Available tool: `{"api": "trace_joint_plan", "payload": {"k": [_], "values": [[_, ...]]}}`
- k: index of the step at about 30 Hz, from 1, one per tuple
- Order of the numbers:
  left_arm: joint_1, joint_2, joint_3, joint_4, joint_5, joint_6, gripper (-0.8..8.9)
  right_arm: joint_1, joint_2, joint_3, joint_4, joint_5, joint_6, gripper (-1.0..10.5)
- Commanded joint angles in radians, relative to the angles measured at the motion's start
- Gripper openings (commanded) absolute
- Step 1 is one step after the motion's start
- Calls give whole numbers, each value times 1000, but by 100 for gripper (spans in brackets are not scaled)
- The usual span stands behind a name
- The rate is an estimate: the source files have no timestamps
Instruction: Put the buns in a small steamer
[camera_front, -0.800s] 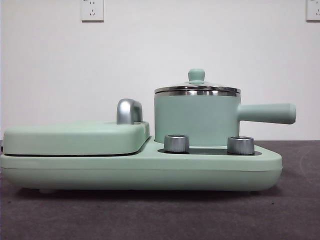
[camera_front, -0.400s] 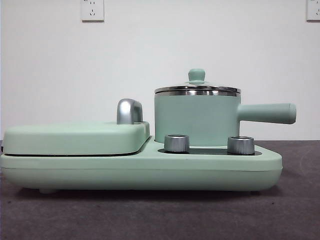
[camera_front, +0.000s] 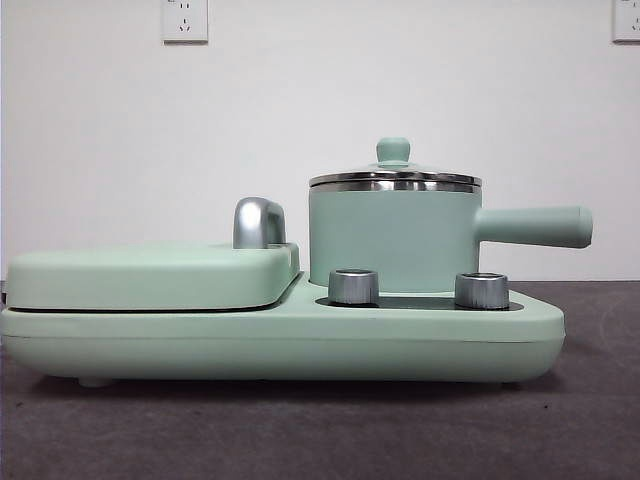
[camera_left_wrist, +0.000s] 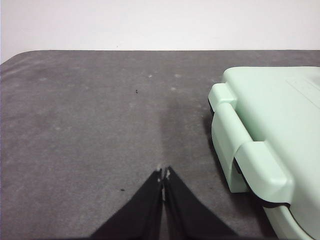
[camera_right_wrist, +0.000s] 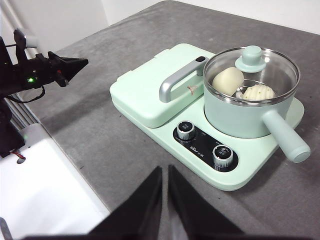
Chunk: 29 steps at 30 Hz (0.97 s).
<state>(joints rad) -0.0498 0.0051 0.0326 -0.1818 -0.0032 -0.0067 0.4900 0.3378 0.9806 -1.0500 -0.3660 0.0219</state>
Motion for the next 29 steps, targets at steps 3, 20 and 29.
{"api": "trace_joint_plan", "payload": {"k": [3,20,29], "values": [[1,-2,-19,-6,-6,14,7,-21,-5,6,20,22,-12,17],[1,-2,-19,-6,-6,14,7,-426,-190,-605,906,196,-23,17],[1,-2,-19,-6,-6,14,7,-479,-253,-835,945,360,-27,17]]}}
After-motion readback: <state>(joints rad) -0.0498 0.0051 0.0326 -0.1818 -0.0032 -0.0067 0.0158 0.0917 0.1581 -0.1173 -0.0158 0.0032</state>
